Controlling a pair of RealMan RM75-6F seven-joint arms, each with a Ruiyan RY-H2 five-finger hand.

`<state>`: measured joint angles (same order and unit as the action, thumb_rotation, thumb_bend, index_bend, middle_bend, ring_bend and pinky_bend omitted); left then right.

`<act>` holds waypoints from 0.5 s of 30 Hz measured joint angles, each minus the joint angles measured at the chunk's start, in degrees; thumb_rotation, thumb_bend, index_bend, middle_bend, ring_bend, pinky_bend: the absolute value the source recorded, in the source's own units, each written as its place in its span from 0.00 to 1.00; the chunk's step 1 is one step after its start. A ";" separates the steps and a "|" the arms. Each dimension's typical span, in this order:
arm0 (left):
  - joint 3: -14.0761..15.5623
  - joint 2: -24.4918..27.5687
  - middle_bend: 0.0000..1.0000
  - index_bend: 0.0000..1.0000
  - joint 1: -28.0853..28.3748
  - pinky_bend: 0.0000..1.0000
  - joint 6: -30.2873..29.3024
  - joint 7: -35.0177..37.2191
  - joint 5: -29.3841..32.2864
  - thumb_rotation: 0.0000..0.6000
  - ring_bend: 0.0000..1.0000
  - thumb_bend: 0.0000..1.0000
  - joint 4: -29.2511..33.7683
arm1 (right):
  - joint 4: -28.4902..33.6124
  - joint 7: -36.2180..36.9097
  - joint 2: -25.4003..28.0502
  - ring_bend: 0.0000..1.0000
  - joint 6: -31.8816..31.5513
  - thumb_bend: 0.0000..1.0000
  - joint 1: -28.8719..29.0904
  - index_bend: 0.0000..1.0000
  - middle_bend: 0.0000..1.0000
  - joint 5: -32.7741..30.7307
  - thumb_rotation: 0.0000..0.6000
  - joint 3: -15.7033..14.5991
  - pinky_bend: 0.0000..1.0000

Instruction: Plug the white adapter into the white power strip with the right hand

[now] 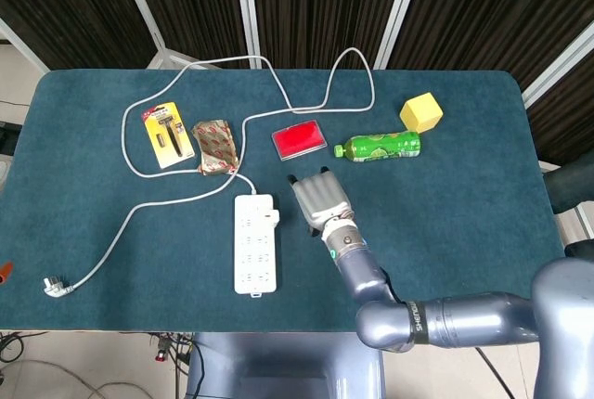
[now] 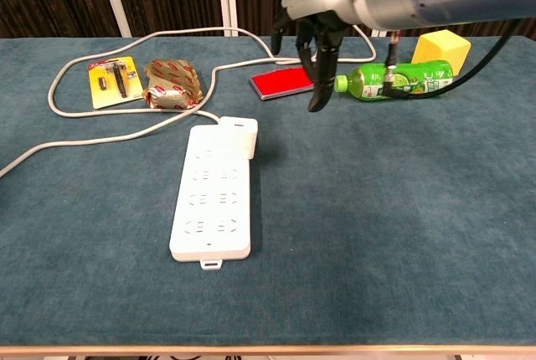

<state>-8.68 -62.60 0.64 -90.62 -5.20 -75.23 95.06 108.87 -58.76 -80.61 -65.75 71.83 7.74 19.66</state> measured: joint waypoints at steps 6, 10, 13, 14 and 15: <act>0.05 -0.19 0.00 0.20 0.10 0.00 0.09 -0.61 0.02 1.00 0.00 0.10 0.03 | 1.50 2.79 1.03 0.83 -1.37 0.63 -1.65 0.33 0.81 3.51 1.00 -1.16 0.81; 0.12 -0.38 0.00 0.20 0.13 0.00 0.00 -1.01 -0.09 1.00 0.00 0.10 0.10 | 3.19 3.19 2.26 0.84 -1.48 0.68 -2.25 0.33 0.83 4.30 1.00 -3.01 0.82; 0.12 -0.42 0.00 0.20 0.10 0.00 -0.10 -1.11 -0.13 1.00 0.00 0.10 0.15 | 4.46 3.54 2.71 0.84 -1.15 0.70 -2.33 0.33 0.83 4.25 1.00 -3.63 0.82; 0.11 -0.45 0.00 0.20 0.09 0.00 -0.14 -1.15 -0.13 1.00 0.00 0.10 0.15 | 4.94 3.80 2.84 0.85 -0.85 0.72 -2.34 0.32 0.84 4.17 1.00 -3.77 0.82; 0.11 -0.46 0.00 0.20 0.09 0.00 -0.15 -1.18 -0.13 1.00 0.00 0.10 0.16 | 5.32 4.02 2.94 0.85 -0.58 0.72 -2.33 0.32 0.84 4.10 1.00 -3.86 0.83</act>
<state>-8.57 -63.06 0.73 -90.78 -6.38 -75.36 95.21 114.18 -54.74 -77.68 -66.33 69.51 11.84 15.80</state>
